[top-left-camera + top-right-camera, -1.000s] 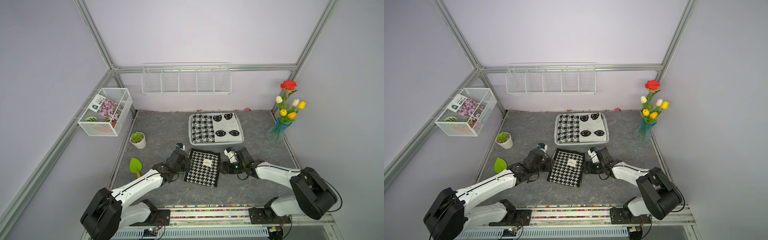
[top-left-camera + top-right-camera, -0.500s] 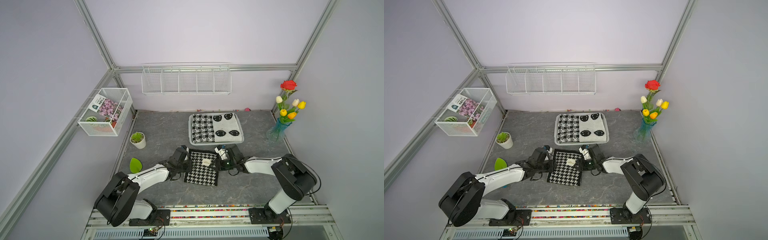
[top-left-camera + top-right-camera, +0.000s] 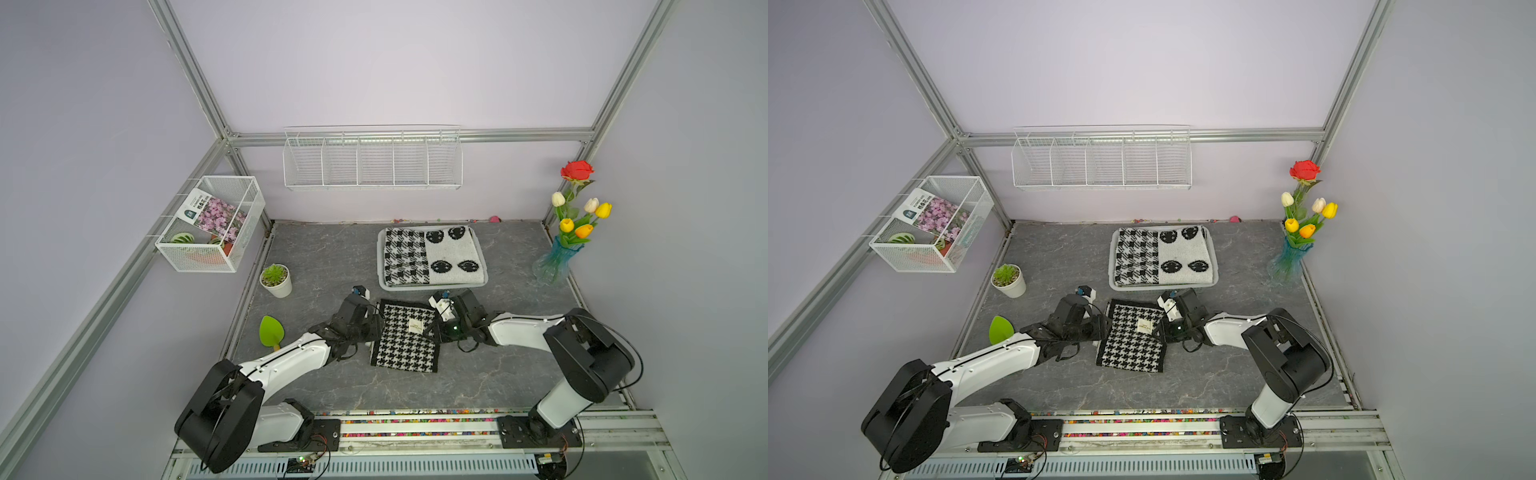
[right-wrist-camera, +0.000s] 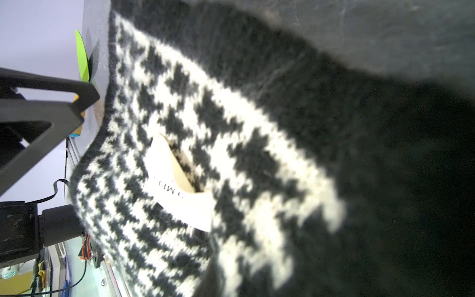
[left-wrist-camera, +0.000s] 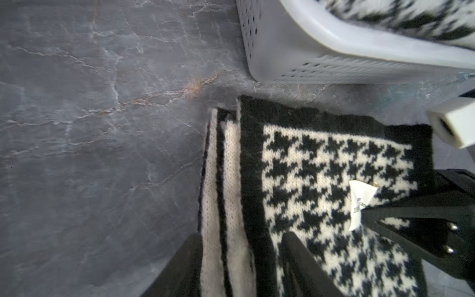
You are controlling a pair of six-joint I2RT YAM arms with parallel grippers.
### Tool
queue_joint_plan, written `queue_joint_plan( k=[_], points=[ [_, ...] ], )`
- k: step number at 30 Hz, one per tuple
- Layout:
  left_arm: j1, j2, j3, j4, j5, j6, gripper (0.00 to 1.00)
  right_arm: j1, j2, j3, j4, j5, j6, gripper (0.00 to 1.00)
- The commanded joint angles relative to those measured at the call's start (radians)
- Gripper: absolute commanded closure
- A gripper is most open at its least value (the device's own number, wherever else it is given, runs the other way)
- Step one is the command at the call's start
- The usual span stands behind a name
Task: Put the folded scarf in the basket
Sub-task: Pick up the scarf at the center of the board.
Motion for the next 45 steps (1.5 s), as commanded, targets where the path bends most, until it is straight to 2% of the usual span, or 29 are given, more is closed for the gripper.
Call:
queue_joint_plan(
  k=[1, 6, 11, 15, 18, 20, 26, 32, 35, 40, 42, 45],
  points=[
    [0.004, 0.018, -0.001, 0.061, 0.0, 0.037, 0.44, 0.007, -0.003, -0.012, -0.114, 0.061, -0.033, 0.89],
    [0.004, 0.056, 0.001, 0.045, 0.032, 0.019, 0.4, 0.01, 0.005, -0.009, -0.115, 0.061, -0.034, 0.89],
    [0.004, 0.074, -0.007, 0.003, 0.092, -0.023, 0.43, 0.014, 0.006, -0.004, -0.129, 0.07, -0.04, 0.89],
    [0.004, -0.033, -0.052, -0.043, 0.081, -0.063, 0.43, 0.017, -0.01, -0.007, -0.133, 0.076, -0.042, 0.88],
    [0.0, -0.131, -0.132, 0.007, 0.148, -0.074, 0.44, 0.02, -0.009, -0.008, -0.13, 0.076, -0.037, 0.88],
    [0.0, -0.143, -0.173, 0.044, 0.207, -0.071, 0.47, 0.022, -0.002, -0.004, -0.132, 0.076, -0.038, 0.89],
    [-0.005, -0.112, -0.188, 0.069, 0.273, -0.084, 0.57, 0.024, -0.006, -0.006, -0.139, 0.091, -0.04, 0.89],
    [-0.01, -0.182, -0.264, 0.163, 0.36, -0.136, 0.74, 0.025, 0.014, 0.002, -0.14, 0.098, -0.039, 0.88],
    [-0.01, -0.166, -0.27, 0.166, 0.377, -0.138, 0.74, 0.028, 0.024, 0.004, -0.142, 0.099, -0.038, 0.88],
    [-0.012, -0.144, -0.277, 0.145, 0.362, -0.125, 0.66, 0.03, 0.011, -0.002, -0.144, 0.108, -0.038, 0.88],
    [-0.014, -0.122, -0.279, 0.149, 0.372, -0.122, 0.61, 0.029, 0.008, -0.003, -0.144, 0.112, -0.038, 0.89],
    [-0.019, -0.092, -0.284, 0.169, 0.394, -0.128, 0.48, 0.029, 0.009, -0.002, -0.148, 0.115, -0.039, 0.89]
  ],
)
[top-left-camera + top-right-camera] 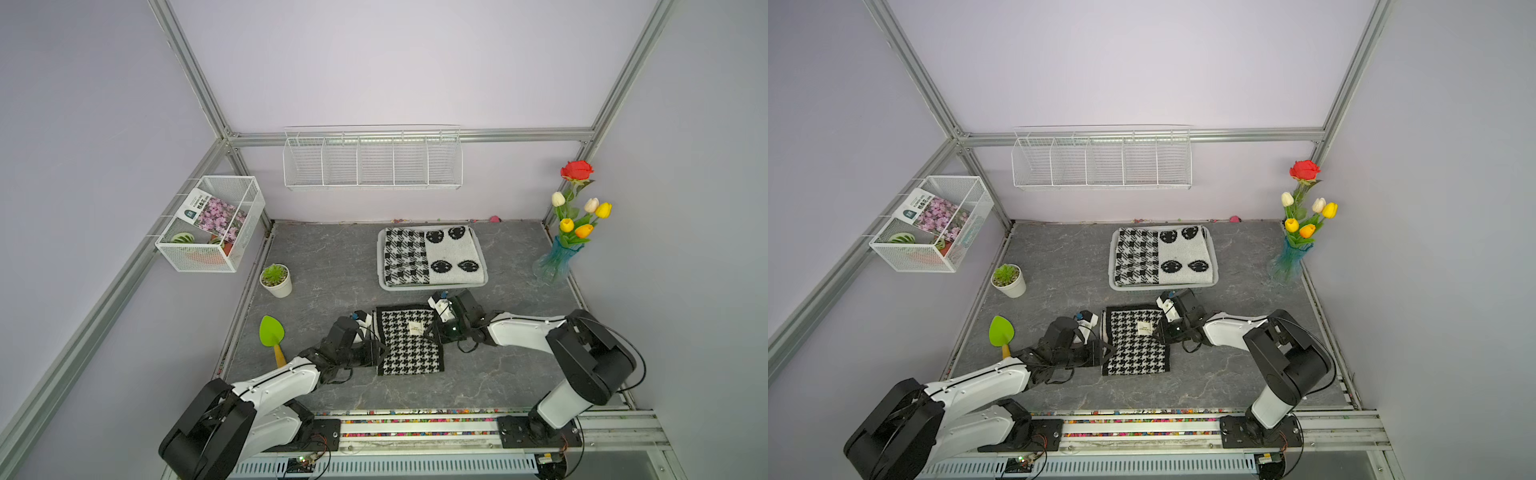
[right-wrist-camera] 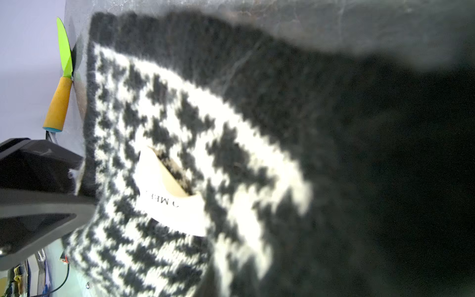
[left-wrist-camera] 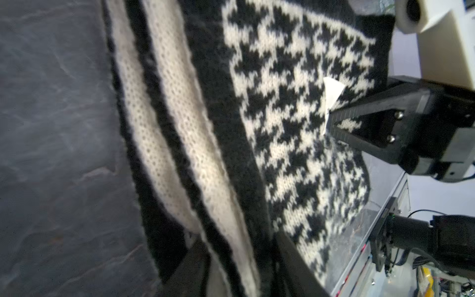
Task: Put the folded scarf in the basket
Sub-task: Pick up the scarf at the center of the board.
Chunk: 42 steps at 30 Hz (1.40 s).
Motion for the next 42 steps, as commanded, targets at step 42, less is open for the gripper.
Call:
queue_joint_plan(
  k=[42],
  points=[
    [0.005, -0.082, -0.101, 0.073, 0.036, -0.092, 0.45, 0.017, -0.016, -0.015, -0.138, 0.094, -0.034, 0.87]
  ],
)
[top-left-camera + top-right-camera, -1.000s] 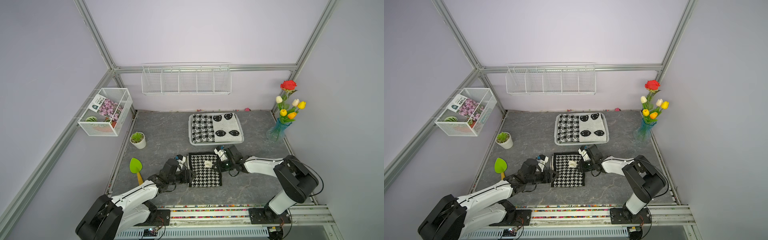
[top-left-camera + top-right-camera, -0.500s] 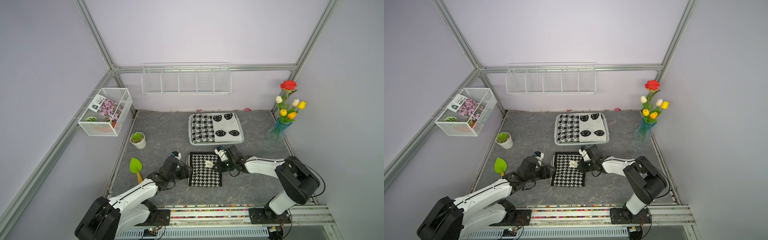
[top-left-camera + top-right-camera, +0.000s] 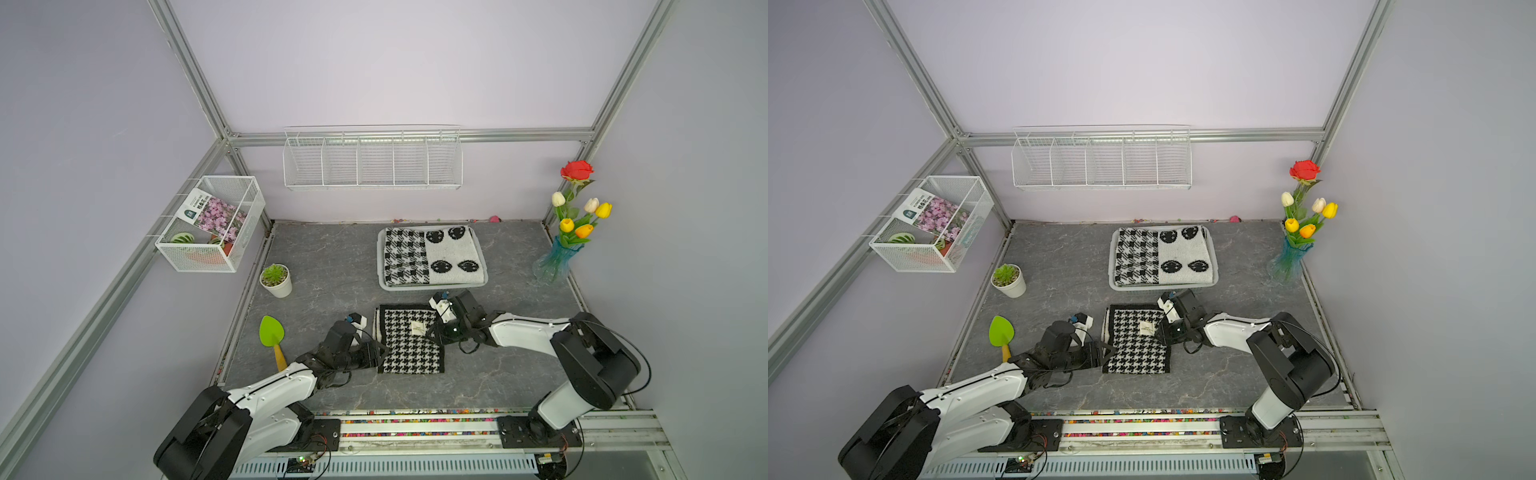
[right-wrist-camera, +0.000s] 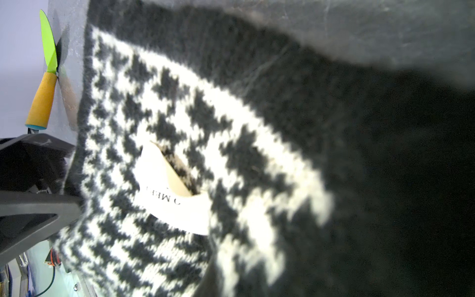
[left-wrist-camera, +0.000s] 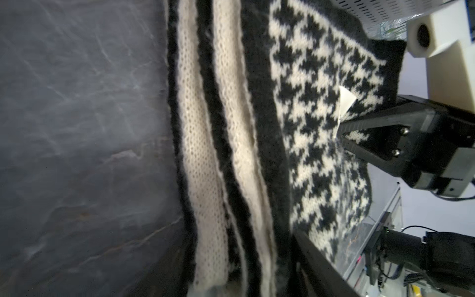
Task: Put the folded scarf in the basket
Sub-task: Pick up the scarf at the center of the board.
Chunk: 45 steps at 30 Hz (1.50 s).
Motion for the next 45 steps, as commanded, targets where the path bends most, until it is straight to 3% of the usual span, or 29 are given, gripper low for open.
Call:
queue_joint_plan(
  k=[1, 5, 11, 16, 18, 23, 27, 35, 45],
  points=[
    [0.0, -0.027, -0.048, 0.059, 0.076, -0.024, 0.47, 0.009, 0.011, -0.015, -0.093, 0.052, -0.018, 0.87],
    [-0.005, -0.032, -0.071, 0.098, 0.102, -0.047, 0.44, 0.012, 0.014, -0.012, -0.095, 0.056, -0.02, 0.87],
    [-0.03, -0.053, -0.061, 0.057, 0.043, -0.04, 0.39, 0.02, 0.027, -0.005, -0.101, 0.054, -0.023, 0.87],
    [-0.072, -0.016, -0.062, 0.072, 0.01, -0.048, 0.41, 0.023, 0.026, -0.004, -0.101, 0.054, -0.024, 0.87],
    [-0.077, 0.039, -0.055, 0.094, 0.021, -0.05, 0.45, 0.023, 0.029, -0.003, -0.101, 0.05, -0.023, 0.86],
    [-0.094, 0.132, -0.037, 0.146, 0.049, -0.052, 0.85, 0.025, 0.021, -0.006, -0.101, 0.05, -0.02, 0.87],
    [-0.1, 0.083, -0.036, 0.111, 0.014, -0.04, 1.0, 0.024, 0.002, -0.015, -0.097, 0.052, -0.019, 0.89],
    [-0.1, 0.008, -0.008, 0.05, 0.003, -0.017, 1.0, 0.024, -0.125, -0.046, -0.079, 0.021, -0.009, 1.0],
    [-0.11, -0.116, 0.074, -0.067, 0.029, -0.013, 1.0, 0.036, -0.329, -0.002, -0.177, 0.024, -0.01, 1.0]
  ],
)
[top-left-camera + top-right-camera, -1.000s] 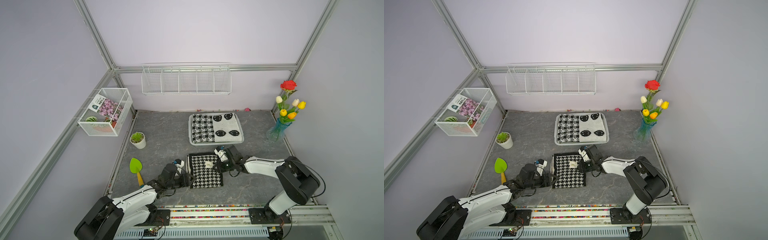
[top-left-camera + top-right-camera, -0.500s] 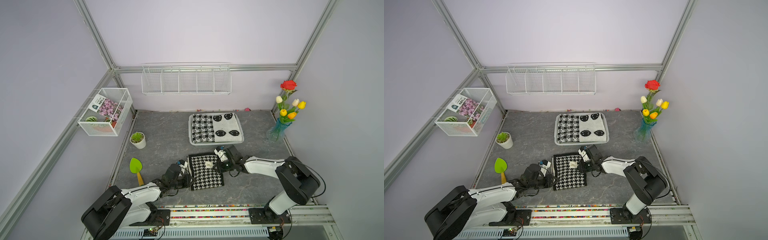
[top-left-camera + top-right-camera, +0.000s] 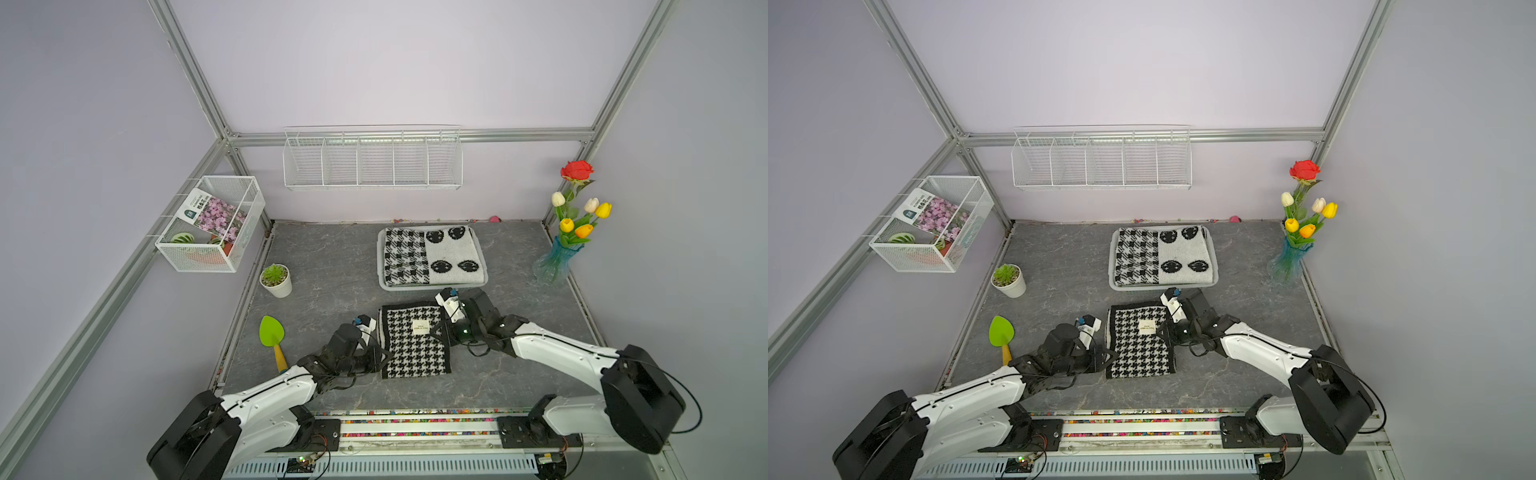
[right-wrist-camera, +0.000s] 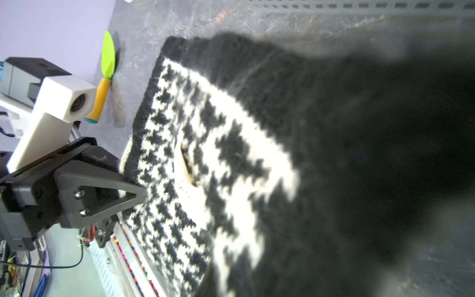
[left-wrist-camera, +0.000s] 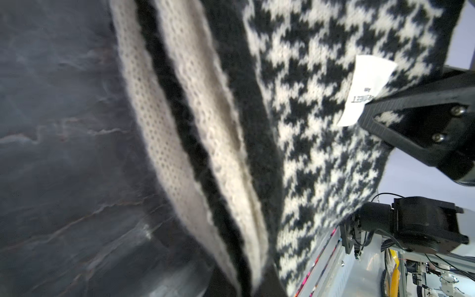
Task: Put the folded scarf in the basket
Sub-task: Pick up the scarf at the center of the board, then place the scarf in the basket.
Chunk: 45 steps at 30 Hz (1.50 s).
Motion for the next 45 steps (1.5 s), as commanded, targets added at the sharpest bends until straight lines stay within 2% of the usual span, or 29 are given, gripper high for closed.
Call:
queue_joint_plan(
  k=[1, 9, 12, 17, 20, 25, 32, 39, 45],
  points=[
    [-0.009, -0.061, 0.043, -0.039, 0.023, 0.016, 1.0, 0.011, -0.054, 0.034, -0.064, 0.006, -0.006, 1.0],
    [-0.011, -0.144, 0.183, -0.154, 0.027, 0.028, 1.0, 0.018, -0.137, 0.185, -0.251, 0.042, -0.046, 1.0],
    [-0.011, -0.139, 0.261, -0.188, 0.027, 0.042, 1.0, 0.018, -0.141, 0.261, -0.318, 0.041, -0.063, 1.0],
    [-0.01, -0.093, 0.431, -0.219, -0.037, 0.078, 1.0, 0.004, -0.093, 0.44, -0.447, 0.091, -0.122, 1.0],
    [-0.011, -0.013, 0.573, -0.287, -0.124, 0.099, 1.0, -0.047, -0.03, 0.573, -0.526, 0.08, -0.153, 1.0],
    [0.002, 0.161, 0.728, -0.257, -0.193, 0.15, 1.0, -0.169, 0.104, 0.768, -0.563, 0.036, -0.176, 1.0],
    [0.091, 0.475, 0.954, -0.226, -0.162, 0.187, 1.0, -0.273, 0.306, 0.948, -0.545, 0.011, -0.201, 1.0],
    [0.103, 0.771, 1.206, -0.277, -0.169, 0.274, 1.0, -0.348, 0.574, 1.095, -0.519, -0.048, -0.225, 1.0],
    [0.138, 0.885, 1.256, -0.266, -0.159, 0.293, 1.0, -0.377, 0.784, 1.254, -0.611, -0.071, -0.248, 1.0]
  ],
)
